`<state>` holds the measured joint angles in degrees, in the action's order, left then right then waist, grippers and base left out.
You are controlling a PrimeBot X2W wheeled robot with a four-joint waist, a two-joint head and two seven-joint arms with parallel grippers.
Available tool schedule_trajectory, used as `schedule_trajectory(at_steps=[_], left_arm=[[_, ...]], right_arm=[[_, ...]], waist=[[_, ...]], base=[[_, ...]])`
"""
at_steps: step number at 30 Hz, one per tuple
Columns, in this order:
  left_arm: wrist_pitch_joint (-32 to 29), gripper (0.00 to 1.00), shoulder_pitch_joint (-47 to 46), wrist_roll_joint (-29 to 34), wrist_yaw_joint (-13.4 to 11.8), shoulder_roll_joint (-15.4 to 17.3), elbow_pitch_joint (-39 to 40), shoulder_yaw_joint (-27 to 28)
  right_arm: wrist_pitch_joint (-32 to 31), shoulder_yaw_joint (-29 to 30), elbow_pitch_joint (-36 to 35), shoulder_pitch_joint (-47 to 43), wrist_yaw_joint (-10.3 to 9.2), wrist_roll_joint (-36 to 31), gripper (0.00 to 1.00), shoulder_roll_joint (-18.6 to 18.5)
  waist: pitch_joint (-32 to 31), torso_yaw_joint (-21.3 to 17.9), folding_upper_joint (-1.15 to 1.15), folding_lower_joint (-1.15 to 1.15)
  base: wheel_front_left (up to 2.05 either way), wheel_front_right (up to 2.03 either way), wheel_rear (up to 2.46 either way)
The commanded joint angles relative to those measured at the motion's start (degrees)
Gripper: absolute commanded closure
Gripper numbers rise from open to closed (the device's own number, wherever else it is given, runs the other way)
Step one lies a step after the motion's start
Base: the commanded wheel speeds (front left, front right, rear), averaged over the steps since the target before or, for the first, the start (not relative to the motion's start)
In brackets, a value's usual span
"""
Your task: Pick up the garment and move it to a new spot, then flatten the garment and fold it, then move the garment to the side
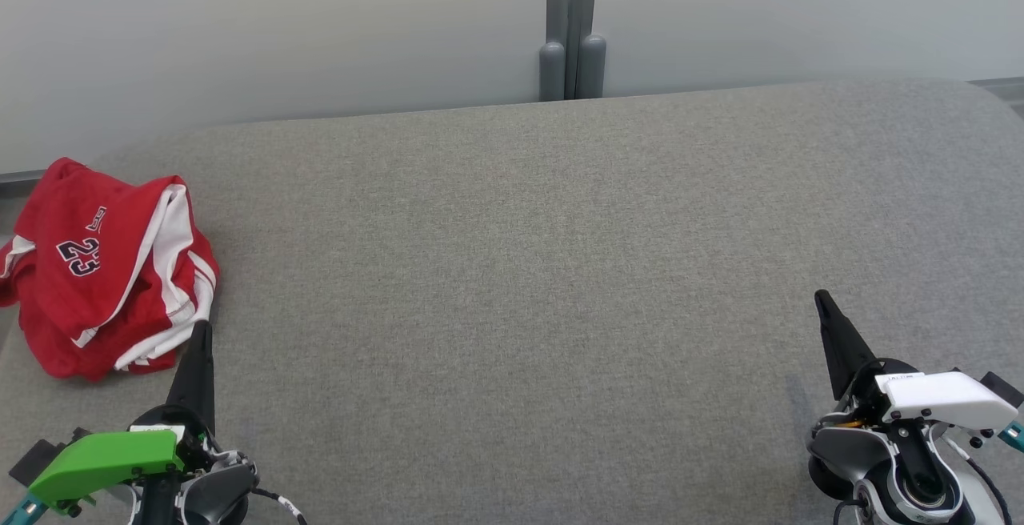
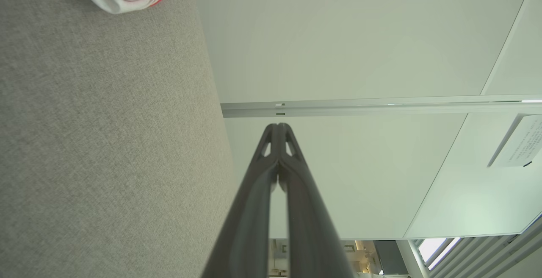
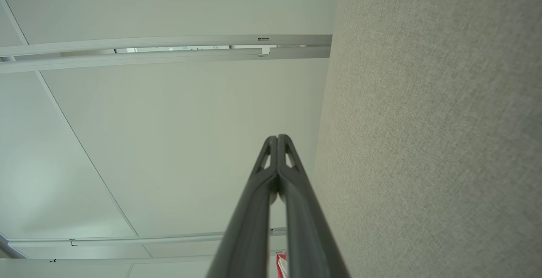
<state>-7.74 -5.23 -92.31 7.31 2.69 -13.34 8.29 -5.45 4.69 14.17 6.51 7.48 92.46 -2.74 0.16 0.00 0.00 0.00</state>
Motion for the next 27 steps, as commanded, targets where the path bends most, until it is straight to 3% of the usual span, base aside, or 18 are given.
schedule_trajectory(at_steps=[1, 27], left_arm=[[-0.1, 1.0, -0.4, 0.0, 0.4, 0.4, 0.1, 0.1], [-0.1, 1.0, -0.4, 0.0, 0.4, 0.4, 0.1, 0.1]], right_arm=[[-0.1, 0.1, -0.2, -0.4, 0.02, 0.3, 1.0, -0.3], [-0.1, 0.1, -0.2, -0.4, 0.02, 0.3, 1.0, -0.3]], waist=[[0.0, 0.0, 0.0, 0.0], [0.0, 0.0, 0.0, 0.0]], base=[[0.0, 0.0, 0.0], [0.0, 0.0, 0.0]])
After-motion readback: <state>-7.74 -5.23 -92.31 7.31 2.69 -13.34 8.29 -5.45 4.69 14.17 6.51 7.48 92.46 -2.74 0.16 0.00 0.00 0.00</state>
